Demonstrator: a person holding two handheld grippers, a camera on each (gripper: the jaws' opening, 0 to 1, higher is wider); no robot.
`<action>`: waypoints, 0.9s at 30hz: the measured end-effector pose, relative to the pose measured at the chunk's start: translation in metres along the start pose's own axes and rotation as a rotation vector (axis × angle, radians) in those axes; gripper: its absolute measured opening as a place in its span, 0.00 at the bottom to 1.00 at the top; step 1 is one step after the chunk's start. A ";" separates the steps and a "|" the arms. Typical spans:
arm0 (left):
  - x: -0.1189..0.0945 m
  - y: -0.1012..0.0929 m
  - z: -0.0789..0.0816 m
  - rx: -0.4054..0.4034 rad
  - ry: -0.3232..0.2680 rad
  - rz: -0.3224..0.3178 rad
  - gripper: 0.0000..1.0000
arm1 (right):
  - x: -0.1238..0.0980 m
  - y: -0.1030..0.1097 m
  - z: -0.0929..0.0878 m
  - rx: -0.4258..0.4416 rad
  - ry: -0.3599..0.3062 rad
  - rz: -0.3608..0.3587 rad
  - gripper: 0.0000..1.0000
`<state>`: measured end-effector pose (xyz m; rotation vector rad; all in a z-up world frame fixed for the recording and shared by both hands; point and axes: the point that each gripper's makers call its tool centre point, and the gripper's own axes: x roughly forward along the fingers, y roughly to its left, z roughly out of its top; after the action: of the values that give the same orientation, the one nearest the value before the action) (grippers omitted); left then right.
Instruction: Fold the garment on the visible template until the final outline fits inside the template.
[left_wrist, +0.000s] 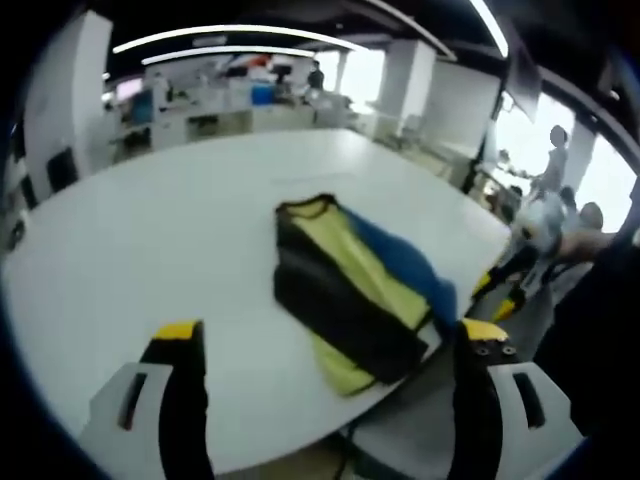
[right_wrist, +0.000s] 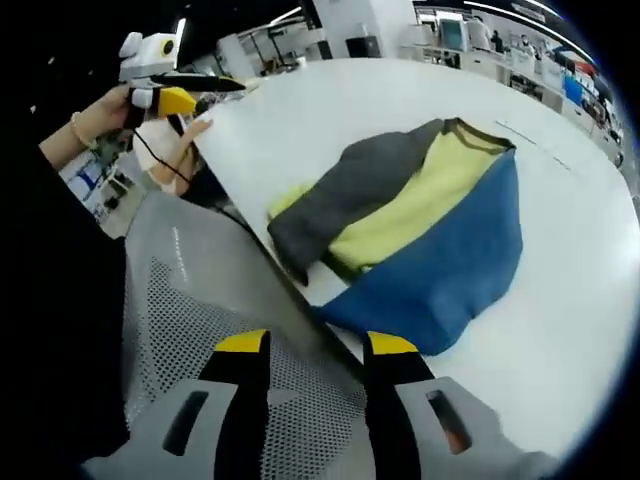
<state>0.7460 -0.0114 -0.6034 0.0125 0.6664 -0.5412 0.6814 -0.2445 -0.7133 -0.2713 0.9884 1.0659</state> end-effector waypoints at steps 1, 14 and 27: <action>0.000 0.000 -0.001 -0.005 0.000 0.000 0.99 | 0.002 0.000 -0.001 0.015 0.007 -0.001 0.35; -0.001 0.003 -0.008 -0.014 0.008 -0.009 0.99 | 0.031 -0.004 -0.005 0.238 0.064 -0.006 0.34; -0.011 0.015 -0.018 -0.025 0.020 0.002 0.98 | 0.046 -0.029 -0.005 0.227 0.101 -0.175 0.29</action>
<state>0.7358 0.0101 -0.6138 -0.0052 0.6925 -0.5318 0.7088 -0.2337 -0.7597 -0.2230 1.1445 0.7798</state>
